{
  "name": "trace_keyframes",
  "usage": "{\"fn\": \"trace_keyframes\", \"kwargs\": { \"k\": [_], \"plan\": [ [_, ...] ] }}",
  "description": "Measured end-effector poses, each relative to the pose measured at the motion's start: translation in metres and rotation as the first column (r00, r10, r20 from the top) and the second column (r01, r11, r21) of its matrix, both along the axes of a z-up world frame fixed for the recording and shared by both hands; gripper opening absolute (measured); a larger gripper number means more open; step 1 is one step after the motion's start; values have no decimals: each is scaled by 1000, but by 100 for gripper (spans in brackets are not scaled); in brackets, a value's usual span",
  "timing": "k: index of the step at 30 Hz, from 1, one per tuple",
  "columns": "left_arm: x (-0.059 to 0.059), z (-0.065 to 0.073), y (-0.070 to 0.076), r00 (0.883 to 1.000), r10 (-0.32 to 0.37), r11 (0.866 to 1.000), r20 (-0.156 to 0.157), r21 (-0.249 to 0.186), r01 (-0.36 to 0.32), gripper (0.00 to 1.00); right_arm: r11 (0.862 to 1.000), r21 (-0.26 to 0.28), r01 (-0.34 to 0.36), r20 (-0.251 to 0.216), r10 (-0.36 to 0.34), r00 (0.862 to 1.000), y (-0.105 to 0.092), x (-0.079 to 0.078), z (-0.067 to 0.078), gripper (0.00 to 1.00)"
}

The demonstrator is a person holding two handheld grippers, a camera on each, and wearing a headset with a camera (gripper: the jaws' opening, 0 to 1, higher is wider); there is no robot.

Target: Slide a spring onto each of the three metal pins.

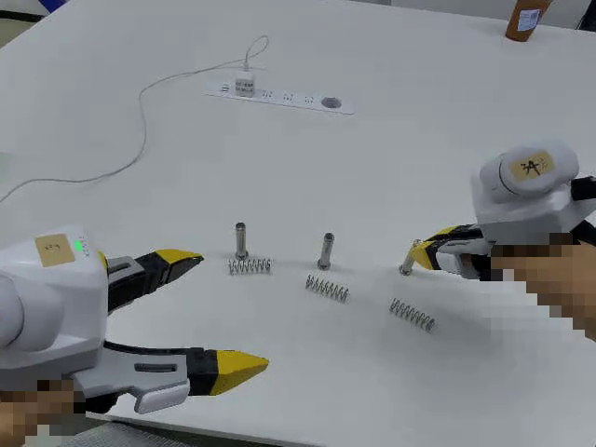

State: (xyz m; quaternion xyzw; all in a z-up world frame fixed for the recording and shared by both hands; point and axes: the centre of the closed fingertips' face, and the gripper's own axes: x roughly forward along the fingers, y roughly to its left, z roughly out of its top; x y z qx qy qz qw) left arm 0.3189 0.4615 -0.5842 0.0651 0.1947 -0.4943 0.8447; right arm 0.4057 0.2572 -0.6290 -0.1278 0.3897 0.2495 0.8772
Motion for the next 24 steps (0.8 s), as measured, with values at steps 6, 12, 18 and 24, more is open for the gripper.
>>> {"fn": "trace_keyframes", "kwargs": {
  "k": [6, 12, 18, 24],
  "plan": [
    [0, 0, -1, 1000, -3, 1000, 0, -2, 3, 81, 1000, -3, -14, -1, 14, 1000, -2, -13, 3, 13],
    [0, 0, -1, 1000, -7, 1000, -1, 0, 7, 81, 995, -15, -96, -42, 95, 995, 10, -28, -2, 13],
    [0, 0, 0, 1000, -3, 1000, 1, 0, 3, 81, 978, -18, -209, -107, 206, 973, 30, -42, -10, 13],
    [1, 0, 0, 1000, 0, 1000, 2, 0, 0, 81, 949, -74, -306, -165, 291, 942, 35, -47, -22, 15]
  ]
}}
